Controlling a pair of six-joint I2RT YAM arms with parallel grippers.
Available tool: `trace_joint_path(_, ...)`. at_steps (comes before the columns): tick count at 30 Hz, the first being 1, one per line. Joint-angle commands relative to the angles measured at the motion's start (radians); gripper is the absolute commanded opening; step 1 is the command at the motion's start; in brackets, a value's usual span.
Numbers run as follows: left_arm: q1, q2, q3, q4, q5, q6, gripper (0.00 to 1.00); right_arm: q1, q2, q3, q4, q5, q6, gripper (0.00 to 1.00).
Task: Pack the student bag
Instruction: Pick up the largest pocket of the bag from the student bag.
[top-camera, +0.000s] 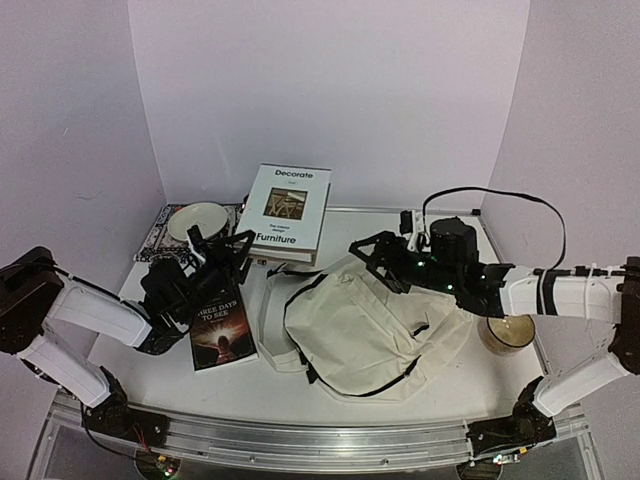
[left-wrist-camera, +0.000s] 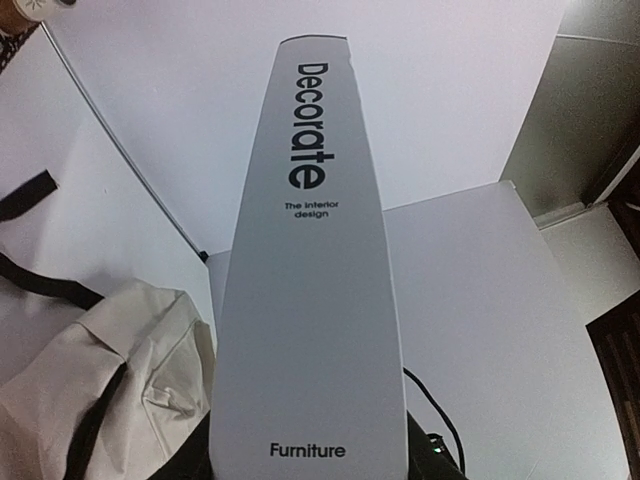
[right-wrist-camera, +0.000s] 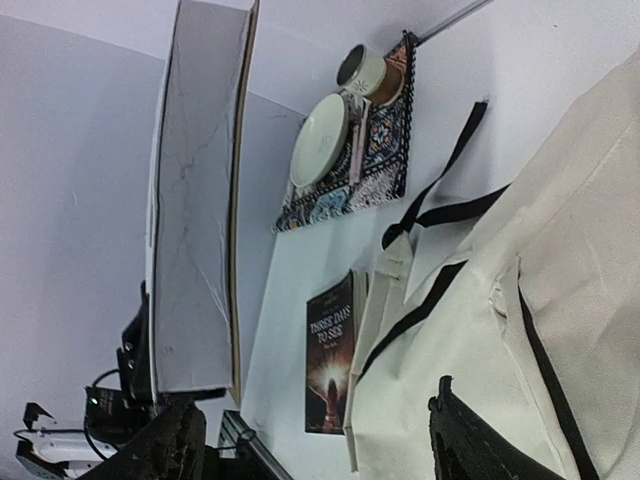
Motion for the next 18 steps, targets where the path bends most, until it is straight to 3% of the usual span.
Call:
trace_joint_path(1, 0.068, -0.107, -0.02, -0.059, 0.051, 0.043, 0.34, 0.034, 0.005, 0.148, -0.327, -0.075, -0.246, 0.79)
trace_joint_path(6, 0.176, -0.19, -0.019, -0.21, 0.167, 0.062, 0.34, 0.159, 0.107, 0.305, -0.628, 0.002, -0.446, 0.81)
trace_joint_path(18, 0.424, -0.319, -0.037, -0.444, 0.41, 0.104, 0.34, 0.434, 0.342, 0.548, -1.026, 0.341, -0.717, 0.82)
